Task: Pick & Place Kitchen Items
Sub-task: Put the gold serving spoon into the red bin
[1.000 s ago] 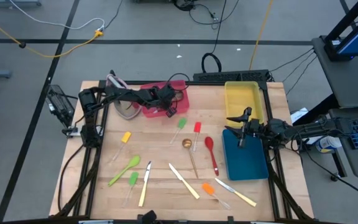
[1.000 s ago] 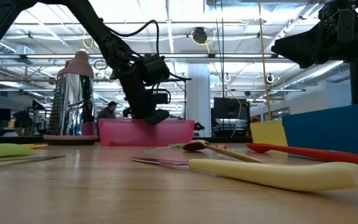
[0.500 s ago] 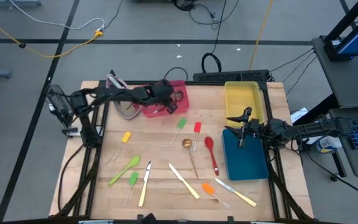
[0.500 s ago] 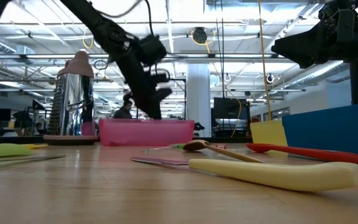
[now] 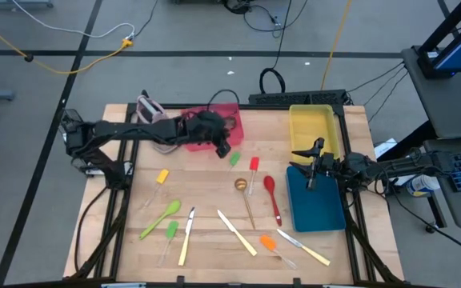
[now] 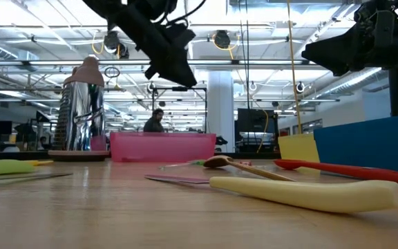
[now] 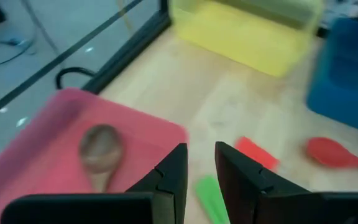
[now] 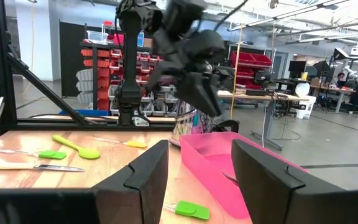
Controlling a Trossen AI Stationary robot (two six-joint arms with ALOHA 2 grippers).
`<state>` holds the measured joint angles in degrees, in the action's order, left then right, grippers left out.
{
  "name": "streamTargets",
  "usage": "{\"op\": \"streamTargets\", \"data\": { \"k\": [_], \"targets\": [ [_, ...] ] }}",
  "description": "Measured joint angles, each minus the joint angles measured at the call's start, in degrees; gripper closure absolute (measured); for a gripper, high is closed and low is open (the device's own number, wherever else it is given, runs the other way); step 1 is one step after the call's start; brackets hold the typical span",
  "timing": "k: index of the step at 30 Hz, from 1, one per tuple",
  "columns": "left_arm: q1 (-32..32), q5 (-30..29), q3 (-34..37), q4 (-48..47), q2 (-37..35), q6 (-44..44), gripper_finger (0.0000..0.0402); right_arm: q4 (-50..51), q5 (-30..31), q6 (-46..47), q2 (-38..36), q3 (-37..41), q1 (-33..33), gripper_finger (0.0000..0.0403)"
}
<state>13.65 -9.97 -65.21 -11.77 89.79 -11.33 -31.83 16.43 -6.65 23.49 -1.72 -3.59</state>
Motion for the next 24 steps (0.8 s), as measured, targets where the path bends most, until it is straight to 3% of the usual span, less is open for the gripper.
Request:
{"op": "streamTargets", "data": {
  "k": [15, 24],
  "targets": [
    [-14.0, 0.1, 0.0, -0.5, -0.1, -2.7, 0.0314, 0.0, 0.0, 0.1, 0.0, 0.0, 0.0, 0.0234],
    [-19.6, 0.1, 0.0, -0.5, -0.1, -1.9, 0.0314, -0.9, -3.2, 7.4, 0.0, 0.0, 0.0, 0.0234]
  ]
}}
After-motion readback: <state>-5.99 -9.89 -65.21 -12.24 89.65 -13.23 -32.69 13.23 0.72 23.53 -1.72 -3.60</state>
